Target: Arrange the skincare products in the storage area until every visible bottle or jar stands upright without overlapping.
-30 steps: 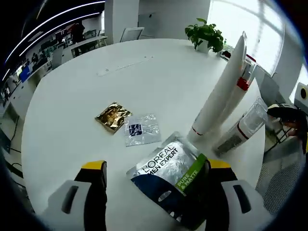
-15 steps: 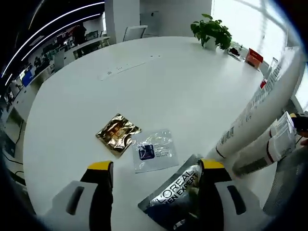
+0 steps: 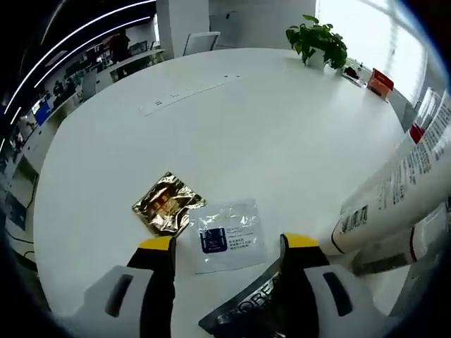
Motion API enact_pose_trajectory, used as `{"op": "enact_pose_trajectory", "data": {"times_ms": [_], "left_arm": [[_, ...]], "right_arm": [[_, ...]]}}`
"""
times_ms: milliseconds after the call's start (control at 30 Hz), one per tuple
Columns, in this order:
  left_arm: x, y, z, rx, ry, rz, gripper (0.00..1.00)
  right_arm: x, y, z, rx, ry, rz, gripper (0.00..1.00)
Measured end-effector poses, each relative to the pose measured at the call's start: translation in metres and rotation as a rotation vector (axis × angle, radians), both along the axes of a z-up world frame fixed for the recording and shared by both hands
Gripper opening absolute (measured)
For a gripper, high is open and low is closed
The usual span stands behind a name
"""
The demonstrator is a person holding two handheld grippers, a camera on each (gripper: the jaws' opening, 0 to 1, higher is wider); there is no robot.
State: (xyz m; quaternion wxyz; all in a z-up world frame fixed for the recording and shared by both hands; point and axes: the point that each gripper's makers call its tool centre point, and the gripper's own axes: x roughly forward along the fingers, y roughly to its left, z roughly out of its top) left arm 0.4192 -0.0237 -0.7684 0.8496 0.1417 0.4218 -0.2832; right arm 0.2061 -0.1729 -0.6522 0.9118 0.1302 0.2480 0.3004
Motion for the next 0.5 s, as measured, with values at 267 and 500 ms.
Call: {"op": "enact_pose_trajectory", "data": {"times_ms": [267,500], "left_arm": [[-0.0006,0.0009,0.0013,0.010,-0.015,-0.001,0.49],[-0.0015,0.0000,-0.0005,0.023,-0.015,-0.014,0.36]], "right_arm": [[-0.0008,0.0010,0.0009,-0.002,0.003,-0.001,0.90],[-0.0007,0.0003,-0.0005,-0.008,0.005,0.002,0.90]]}}
